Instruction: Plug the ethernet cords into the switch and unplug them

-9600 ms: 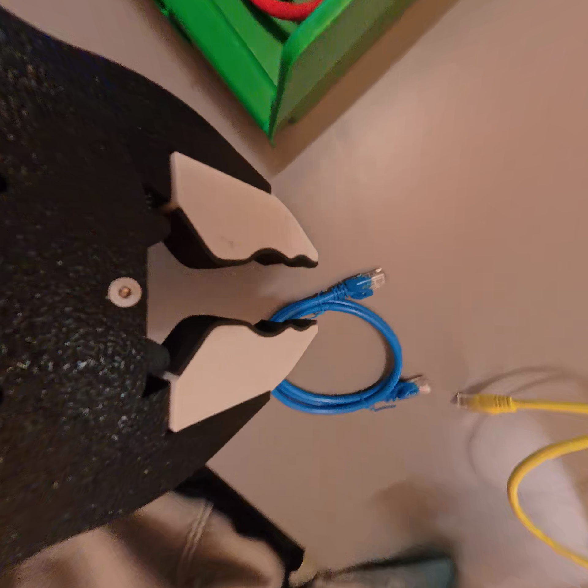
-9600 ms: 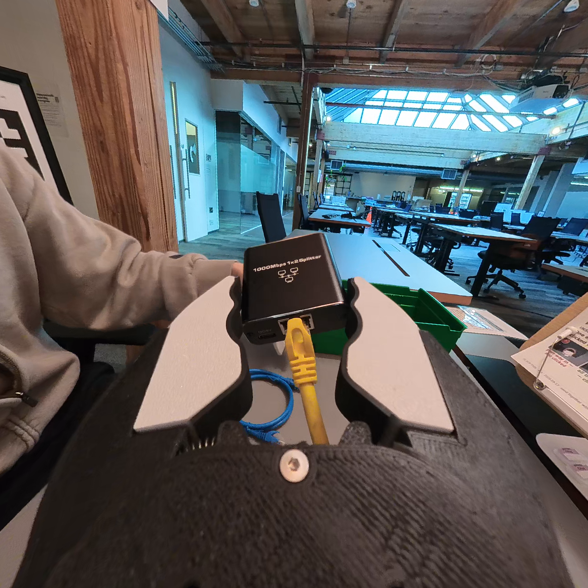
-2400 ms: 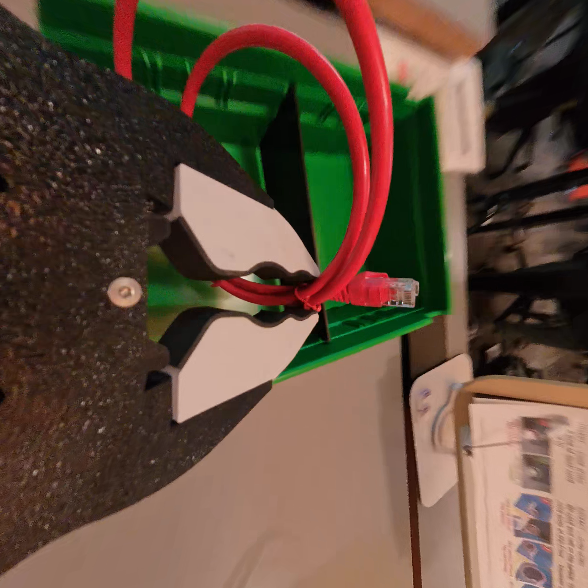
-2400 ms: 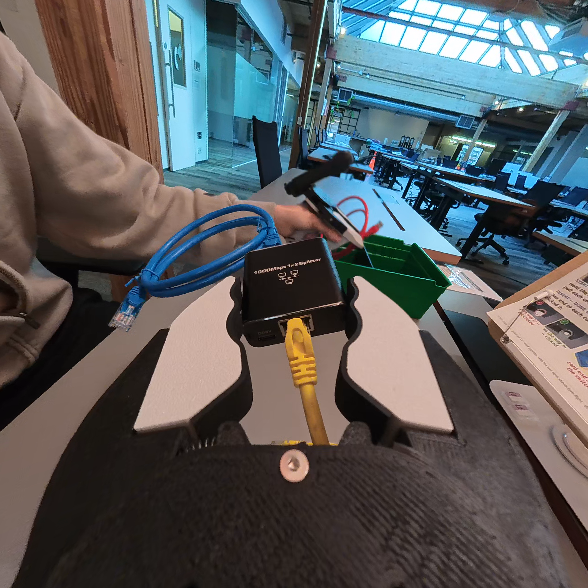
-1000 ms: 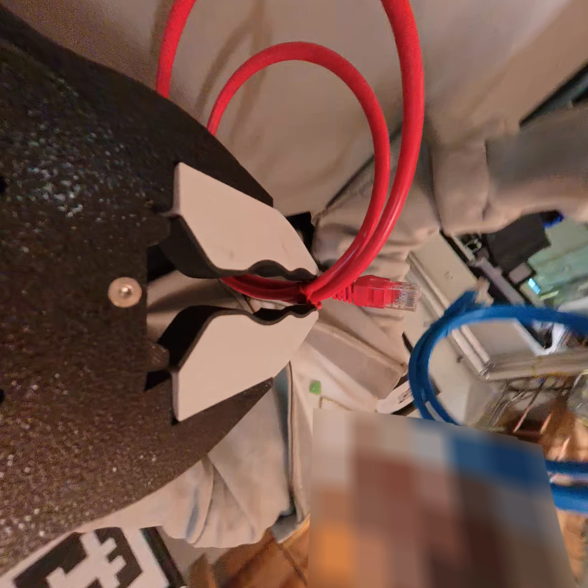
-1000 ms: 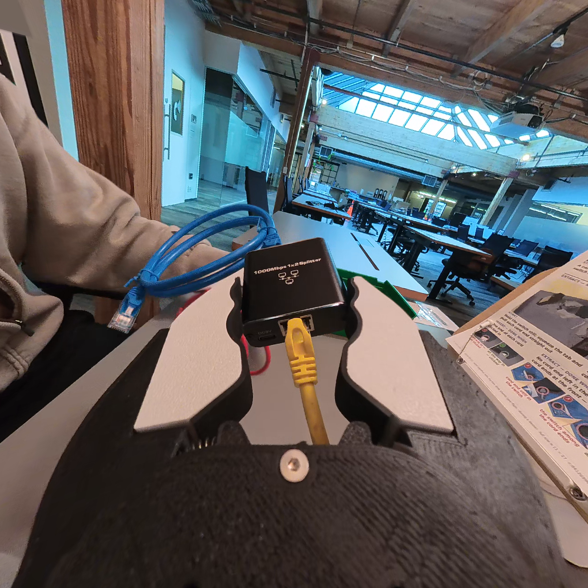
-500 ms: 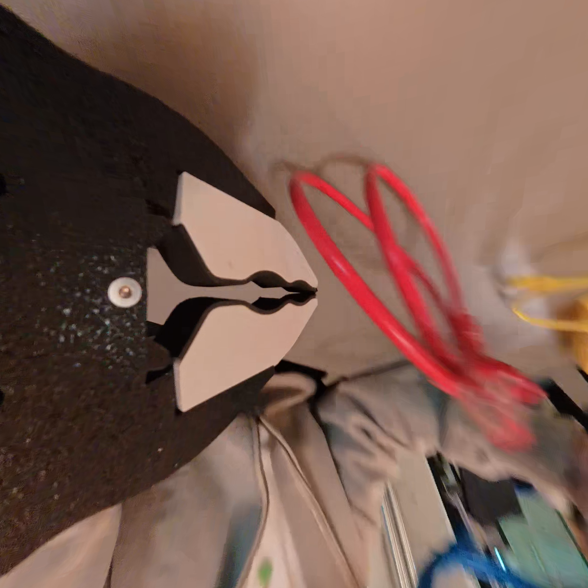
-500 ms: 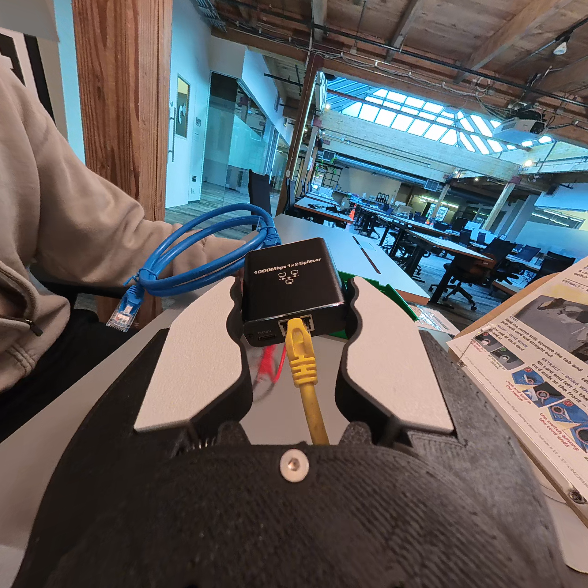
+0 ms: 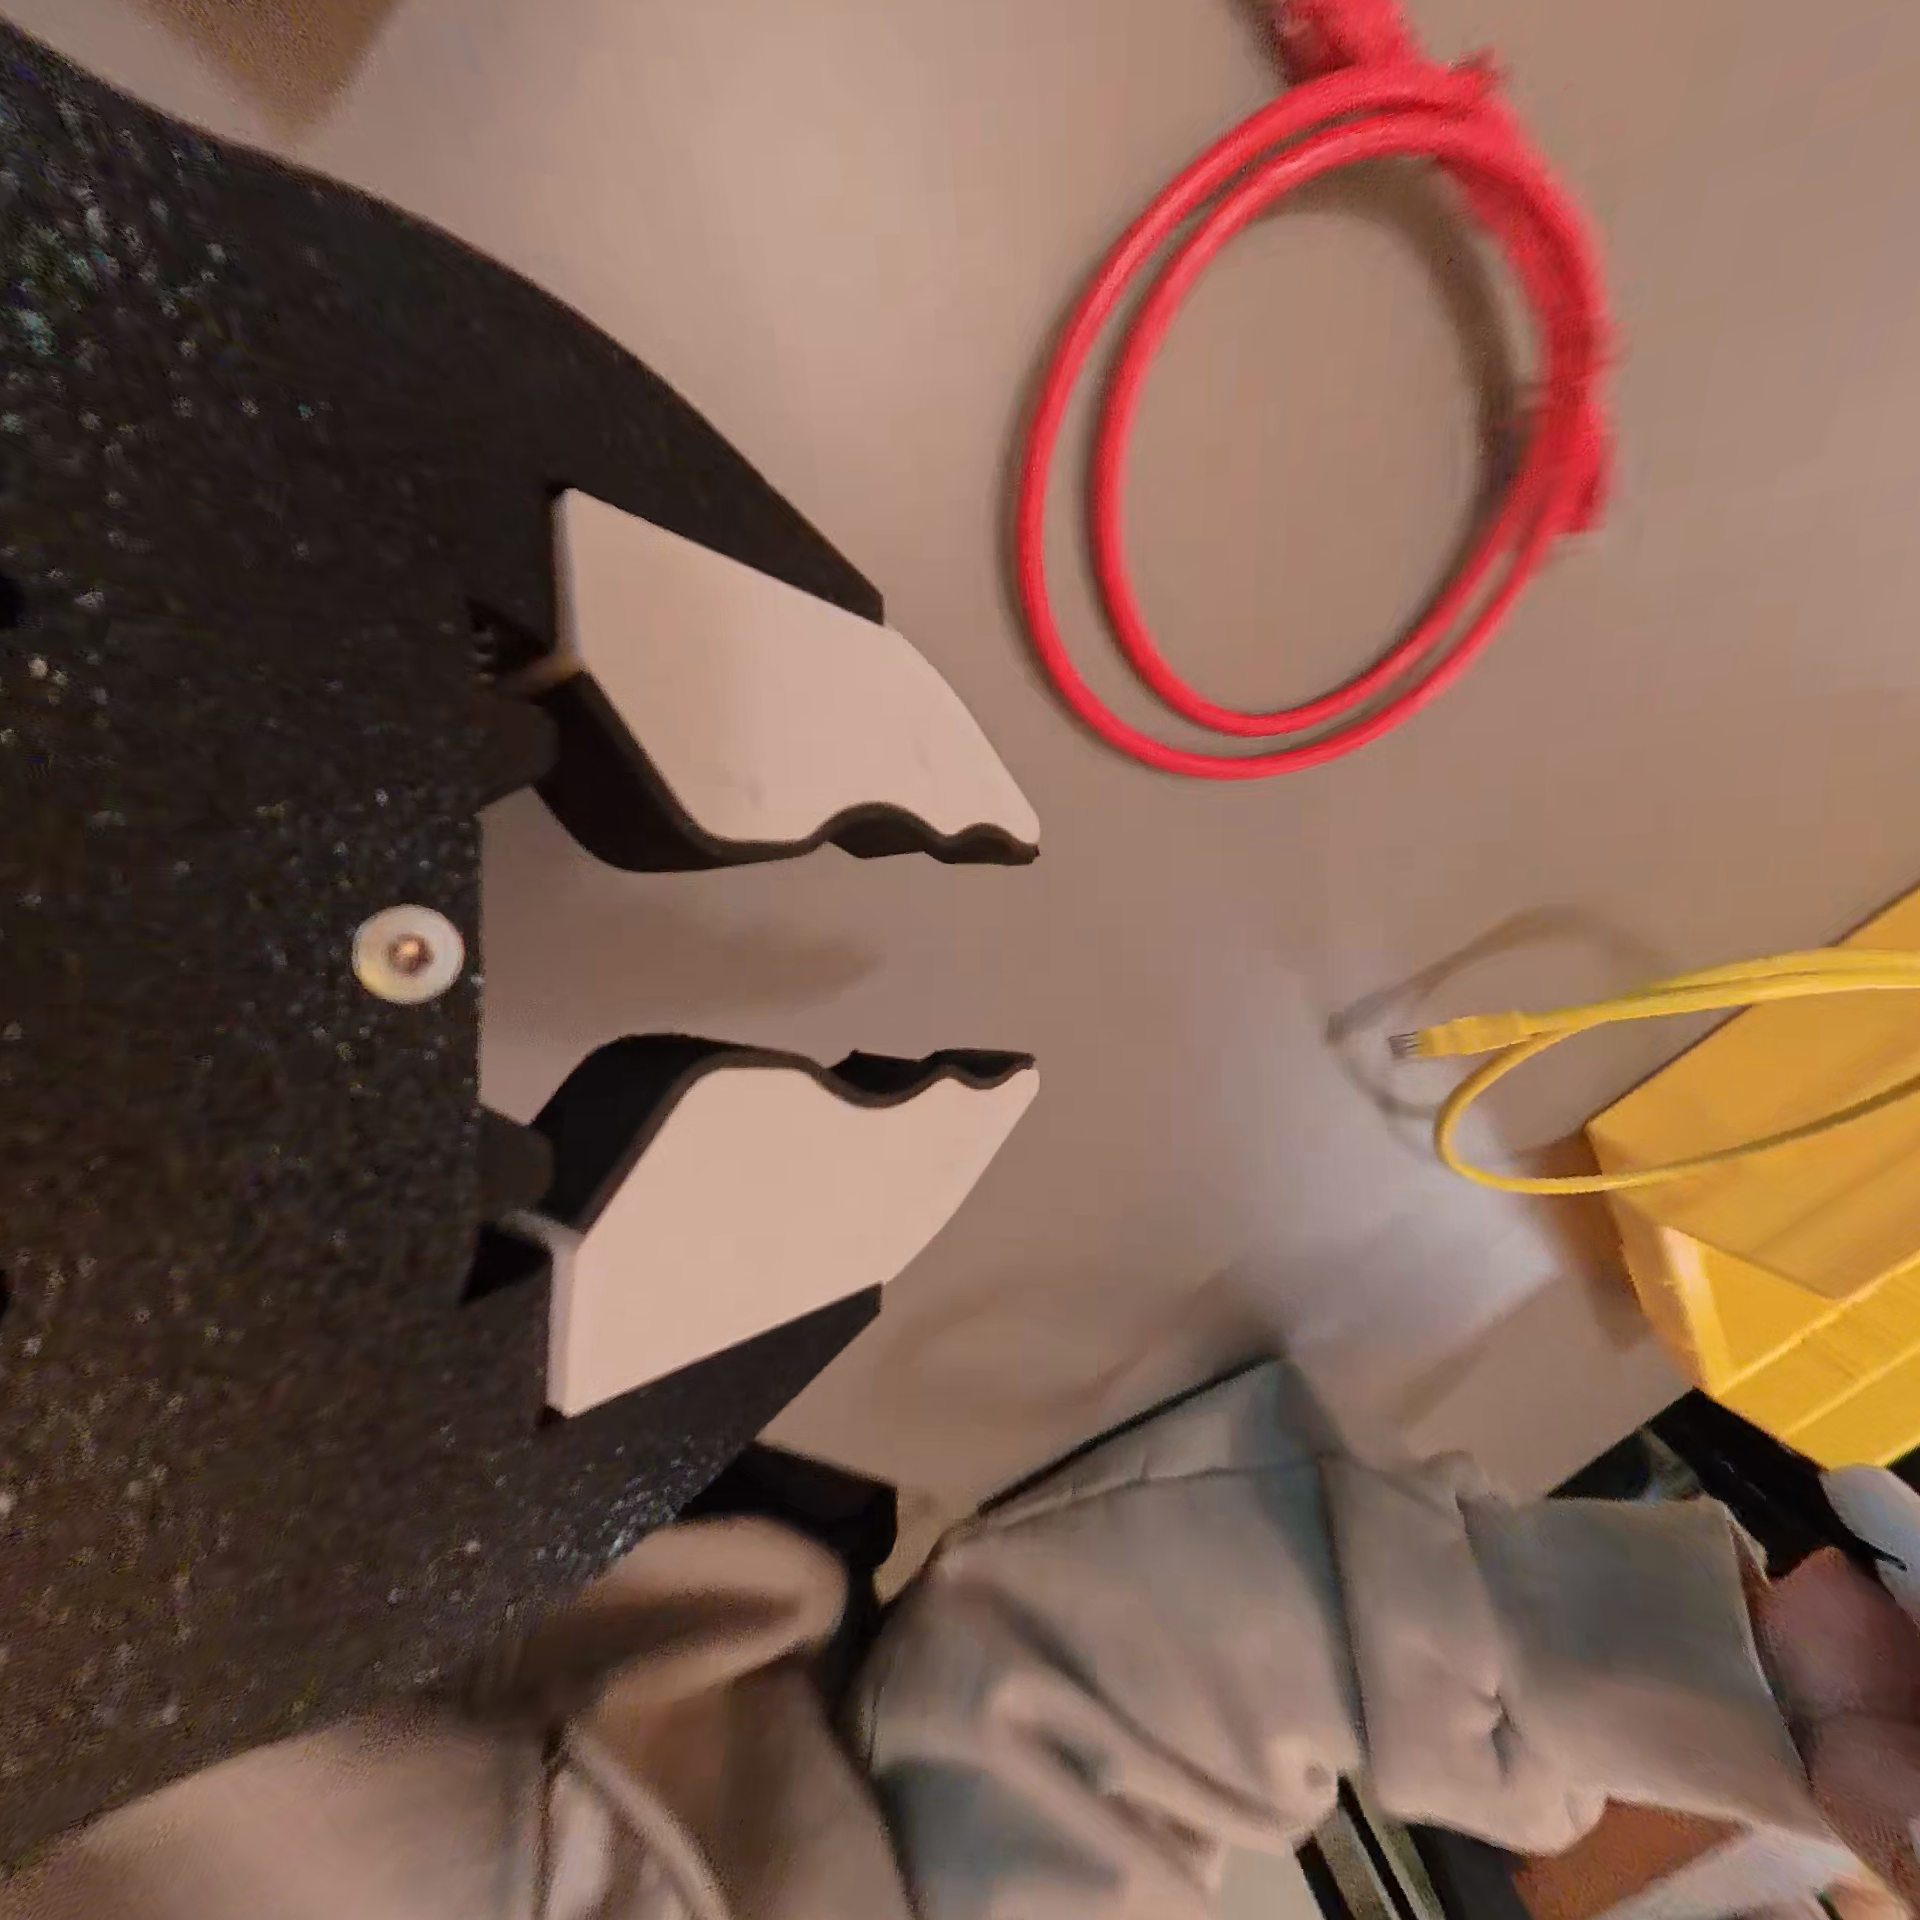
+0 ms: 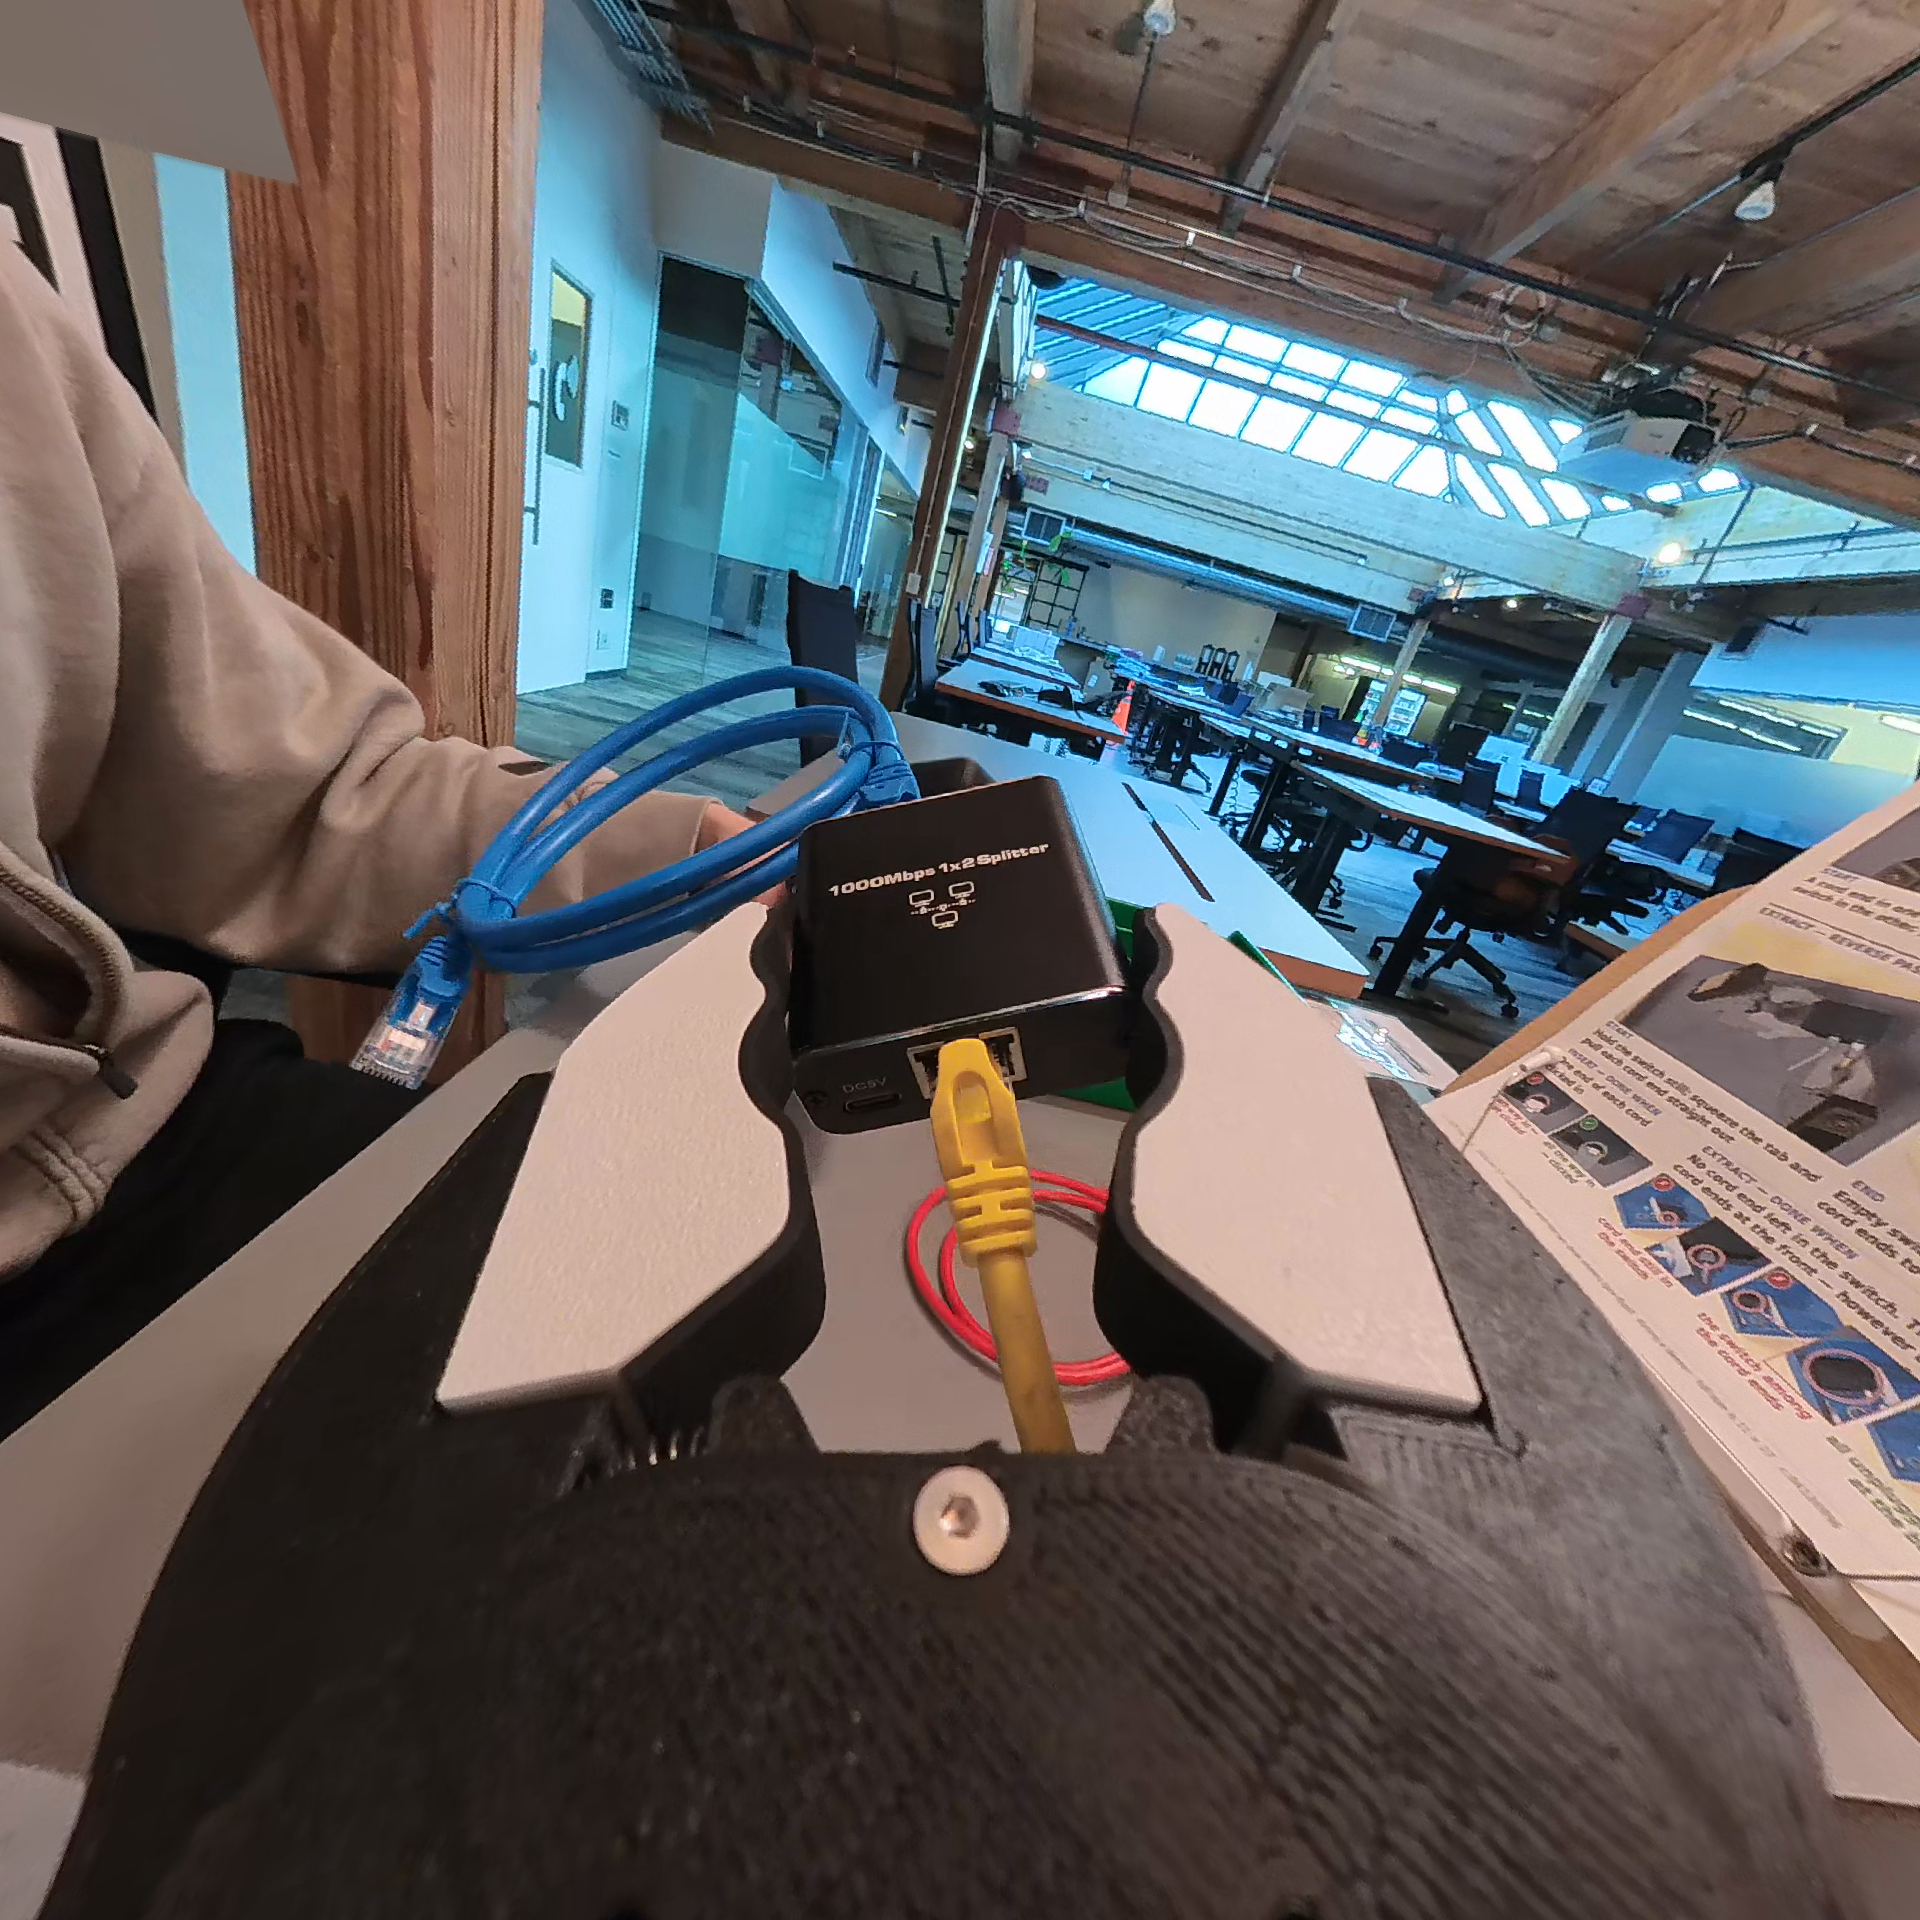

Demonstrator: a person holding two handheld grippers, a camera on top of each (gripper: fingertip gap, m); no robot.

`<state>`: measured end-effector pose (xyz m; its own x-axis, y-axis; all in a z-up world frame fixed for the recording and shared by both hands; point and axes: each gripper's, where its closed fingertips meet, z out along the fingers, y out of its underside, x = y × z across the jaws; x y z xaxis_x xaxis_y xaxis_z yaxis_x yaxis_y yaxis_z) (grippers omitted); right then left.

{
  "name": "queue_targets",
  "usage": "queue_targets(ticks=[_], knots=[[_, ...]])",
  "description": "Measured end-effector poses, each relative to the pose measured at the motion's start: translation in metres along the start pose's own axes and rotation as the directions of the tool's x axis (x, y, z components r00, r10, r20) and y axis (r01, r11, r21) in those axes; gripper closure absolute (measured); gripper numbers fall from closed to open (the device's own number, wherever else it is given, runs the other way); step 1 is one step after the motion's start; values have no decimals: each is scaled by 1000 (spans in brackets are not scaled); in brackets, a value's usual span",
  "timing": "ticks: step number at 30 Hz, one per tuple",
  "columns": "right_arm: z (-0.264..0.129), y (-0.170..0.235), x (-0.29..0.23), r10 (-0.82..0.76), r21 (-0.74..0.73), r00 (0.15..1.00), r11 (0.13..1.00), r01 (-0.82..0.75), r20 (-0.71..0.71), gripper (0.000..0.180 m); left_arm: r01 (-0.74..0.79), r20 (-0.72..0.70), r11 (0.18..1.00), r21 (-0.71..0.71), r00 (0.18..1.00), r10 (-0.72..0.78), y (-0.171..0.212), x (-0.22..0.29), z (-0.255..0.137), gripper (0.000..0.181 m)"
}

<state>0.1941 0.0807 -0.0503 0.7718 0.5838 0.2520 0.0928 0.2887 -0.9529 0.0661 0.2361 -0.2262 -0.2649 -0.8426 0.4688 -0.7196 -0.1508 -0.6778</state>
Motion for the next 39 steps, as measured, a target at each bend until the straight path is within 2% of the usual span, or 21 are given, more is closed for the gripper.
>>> queue_targets(ticks=[3, 6, 8, 13, 15, 18, 20, 24, 27, 32, 36, 39], knots=[[-2, -1, -1, -5, 1, 1000, 1000, 5, -1, 116, -179, 176, 984, -18, 968, 179, -25, -12, 21, 136], [-6, -2, 0, -7, 5, 1000, 1000, 7, -7, 116, -359, 393, 927, -107, 841, 371, -51, -43, 31, 133], [-10, -3, 1, -9, 5, 1000, 1000, 9, -16, 116, -459, 449, 870, -181, 748, 488, -73, -58, 40, 137], [-17, -6, -1, -17, 11, 1000, 1000, 17, -22, 116, -604, 202, 654, -456, 645, 737, -85, -91, 89, 134], [-18, -7, -2, -21, 12, 1000, 1000, 21, -20, 116, -613, 95, 590, -526, 647, 757, -83, -102, 103, 134], [-19, -7, -4, -25, 11, 1000, 1000, 25, -12, 116, -575, 1, 538, -617, 682, 731, -78, -120, 112, 141], [-19, -7, -5, -26, 13, 1000, 1000, 26, -4, 116, -573, -14, 504, -646, 669, 743, -79, -132, 114, 149], [-21, -5, -4, -20, 15, 1000, 1000, 20, -4, 116, -548, -2, 503, -668, 677, 736, -77, -149, 114, 158], [-25, -4, -2, -14, 15, 1000, 1000, 15, -17, 116, -584, 27, 567, -581, 683, 730, -84, -146, 124, 152], [-24, -3, -2, -8, 17, 1000, 1000, 8, -11, 116, -631, 41, 622, -463, 686, 727, -85, -138, 134, 161], [-20, 2, -1, -8, -11, 1000, 1000, 8, -10, 116, -542, 111, 703, -460, 751, 651, -77, -138, 127, 167], [-18, 5, 0, -8, -18, 1000, 1000, 8, -10, 116, -470, 164, 783, -406, 806, 569, -73, -122, 115, 168]])
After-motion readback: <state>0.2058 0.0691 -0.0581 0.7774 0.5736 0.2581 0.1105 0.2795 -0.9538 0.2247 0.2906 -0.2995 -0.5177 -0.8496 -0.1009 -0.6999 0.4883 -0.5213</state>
